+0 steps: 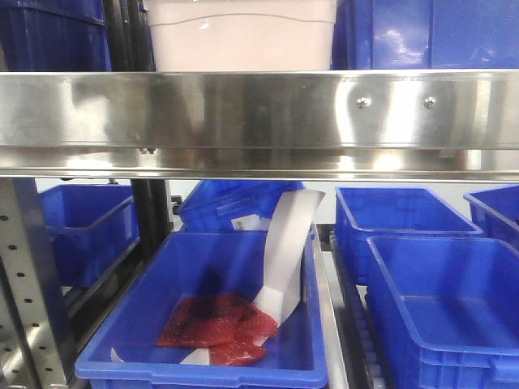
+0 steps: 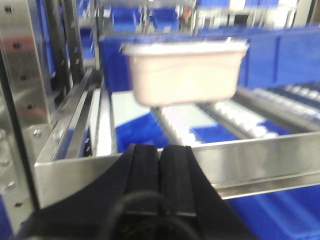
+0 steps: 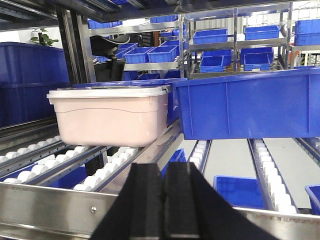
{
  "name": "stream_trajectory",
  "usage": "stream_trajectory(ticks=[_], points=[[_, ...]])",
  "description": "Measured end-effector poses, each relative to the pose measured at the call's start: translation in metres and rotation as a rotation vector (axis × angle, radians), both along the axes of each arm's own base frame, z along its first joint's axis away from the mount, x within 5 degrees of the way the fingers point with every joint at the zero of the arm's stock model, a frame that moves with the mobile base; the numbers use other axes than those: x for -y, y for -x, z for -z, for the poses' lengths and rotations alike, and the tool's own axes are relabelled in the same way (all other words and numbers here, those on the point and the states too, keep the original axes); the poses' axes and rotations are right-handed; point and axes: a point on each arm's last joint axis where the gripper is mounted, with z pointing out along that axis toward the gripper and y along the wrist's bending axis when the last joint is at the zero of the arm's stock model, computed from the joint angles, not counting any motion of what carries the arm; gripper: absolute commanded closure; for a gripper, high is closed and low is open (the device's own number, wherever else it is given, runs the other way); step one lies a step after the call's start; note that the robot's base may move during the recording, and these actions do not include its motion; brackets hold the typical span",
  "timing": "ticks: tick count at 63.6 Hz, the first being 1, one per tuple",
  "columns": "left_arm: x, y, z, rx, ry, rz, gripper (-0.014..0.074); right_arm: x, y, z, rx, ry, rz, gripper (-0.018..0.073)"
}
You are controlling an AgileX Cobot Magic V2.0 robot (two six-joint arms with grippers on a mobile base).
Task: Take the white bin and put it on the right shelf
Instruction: 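Open both grippers and pull them back from the bin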
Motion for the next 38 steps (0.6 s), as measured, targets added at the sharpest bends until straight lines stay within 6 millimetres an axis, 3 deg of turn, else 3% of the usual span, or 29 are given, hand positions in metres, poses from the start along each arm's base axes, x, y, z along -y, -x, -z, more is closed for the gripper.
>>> stream_trajectory(ticks=[11, 38], points=[[0.003, 0.011, 0.002, 0.004, -0.008, 0.042, 0.0713, 0.0, 0.0, 0.0, -0.001, 0.0, -0.001, 0.0496], [0.005, 0.012, 0.005, -0.025, -0.019, 0.068, 0.0713, 0.0, 0.0, 0.0, -0.002, 0.001, -0.003, 0.0496]])
